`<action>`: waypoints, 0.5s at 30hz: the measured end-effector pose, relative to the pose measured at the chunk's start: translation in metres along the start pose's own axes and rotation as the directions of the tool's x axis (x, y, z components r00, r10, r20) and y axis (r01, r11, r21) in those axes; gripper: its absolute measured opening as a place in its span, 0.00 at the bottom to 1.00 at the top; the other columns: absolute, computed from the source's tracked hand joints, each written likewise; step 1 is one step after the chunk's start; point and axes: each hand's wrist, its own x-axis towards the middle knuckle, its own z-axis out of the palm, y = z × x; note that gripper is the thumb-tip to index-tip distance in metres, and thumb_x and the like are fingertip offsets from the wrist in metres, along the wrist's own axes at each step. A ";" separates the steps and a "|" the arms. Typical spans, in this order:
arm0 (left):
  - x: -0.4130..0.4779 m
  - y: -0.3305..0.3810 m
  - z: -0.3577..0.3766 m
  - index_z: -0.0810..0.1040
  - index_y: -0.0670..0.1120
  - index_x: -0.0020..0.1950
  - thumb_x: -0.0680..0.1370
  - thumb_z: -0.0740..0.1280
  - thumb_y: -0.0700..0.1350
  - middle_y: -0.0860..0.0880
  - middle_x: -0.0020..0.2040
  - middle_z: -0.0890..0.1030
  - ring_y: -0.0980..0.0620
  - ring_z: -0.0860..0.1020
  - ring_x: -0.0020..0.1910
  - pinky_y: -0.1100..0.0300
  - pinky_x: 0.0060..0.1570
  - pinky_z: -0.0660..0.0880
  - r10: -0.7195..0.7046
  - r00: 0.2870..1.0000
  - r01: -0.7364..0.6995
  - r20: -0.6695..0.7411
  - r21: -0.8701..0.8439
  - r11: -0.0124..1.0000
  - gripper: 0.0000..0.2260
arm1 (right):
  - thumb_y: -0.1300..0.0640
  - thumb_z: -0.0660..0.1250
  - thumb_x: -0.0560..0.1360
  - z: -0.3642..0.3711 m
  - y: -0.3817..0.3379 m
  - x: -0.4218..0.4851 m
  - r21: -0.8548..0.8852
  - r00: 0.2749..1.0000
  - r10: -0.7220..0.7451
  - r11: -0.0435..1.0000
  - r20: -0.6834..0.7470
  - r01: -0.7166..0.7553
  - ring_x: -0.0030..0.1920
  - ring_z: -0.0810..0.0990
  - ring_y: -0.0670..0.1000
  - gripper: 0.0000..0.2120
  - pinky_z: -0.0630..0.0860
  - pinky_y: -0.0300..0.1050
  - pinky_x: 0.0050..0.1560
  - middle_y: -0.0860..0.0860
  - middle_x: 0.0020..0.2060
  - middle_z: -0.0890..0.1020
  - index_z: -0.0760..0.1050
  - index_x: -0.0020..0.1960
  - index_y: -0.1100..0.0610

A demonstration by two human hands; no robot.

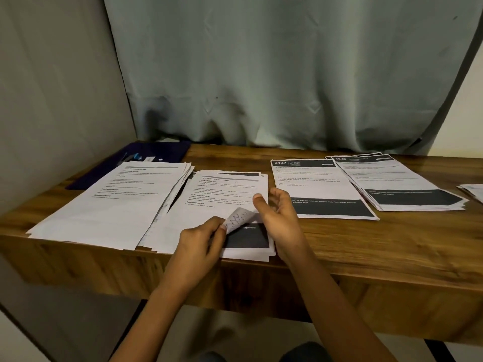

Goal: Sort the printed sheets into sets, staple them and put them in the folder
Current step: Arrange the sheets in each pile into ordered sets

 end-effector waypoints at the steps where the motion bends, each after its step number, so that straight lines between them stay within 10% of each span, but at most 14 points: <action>1: -0.001 0.001 0.000 0.78 0.45 0.49 0.78 0.61 0.44 0.51 0.38 0.81 0.65 0.75 0.34 0.78 0.29 0.65 0.004 0.999 -0.004 -0.035 -0.015 1.000 0.07 | 0.50 0.67 0.77 -0.001 0.000 0.001 0.051 0.999 0.036 0.998 0.001 -0.036 0.58 0.76 0.47 0.20 0.73 0.47 0.62 0.47 0.58 0.77 0.67 0.65 0.53; 7: -0.002 0.004 -0.002 0.72 0.57 0.51 0.78 0.61 0.44 0.59 0.40 0.77 0.68 0.76 0.39 0.78 0.38 0.66 0.080 0.993 -0.078 0.083 -0.025 0.997 0.07 | 0.60 0.67 0.77 -0.002 -0.008 0.008 0.249 0.967 0.213 0.938 0.141 -0.243 0.53 0.81 0.53 0.07 0.80 0.51 0.52 0.53 0.52 0.82 0.69 0.51 0.55; 12: 0.002 0.006 -0.013 0.74 0.63 0.61 0.76 0.55 0.68 0.59 0.59 0.79 0.61 0.76 0.59 0.59 0.55 0.78 0.025 0.974 0.000 0.227 -0.108 0.994 0.18 | 0.75 0.63 0.72 -0.014 -0.011 0.012 0.077 0.984 0.167 0.982 0.063 -0.172 0.53 0.81 0.54 0.19 0.81 0.51 0.46 0.53 0.54 0.82 0.71 0.60 0.61; 15: 0.011 0.007 -0.032 0.62 0.70 0.69 0.69 0.56 0.76 0.61 0.74 0.62 0.60 0.55 0.75 0.51 0.75 0.52 0.011 0.962 -0.012 0.272 0.001 1.000 0.30 | 0.75 0.63 0.73 -0.025 -0.021 0.013 0.214 0.994 0.106 0.971 0.001 -0.104 0.53 0.80 0.51 0.24 0.80 0.45 0.44 0.49 0.54 0.81 0.68 0.65 0.55</action>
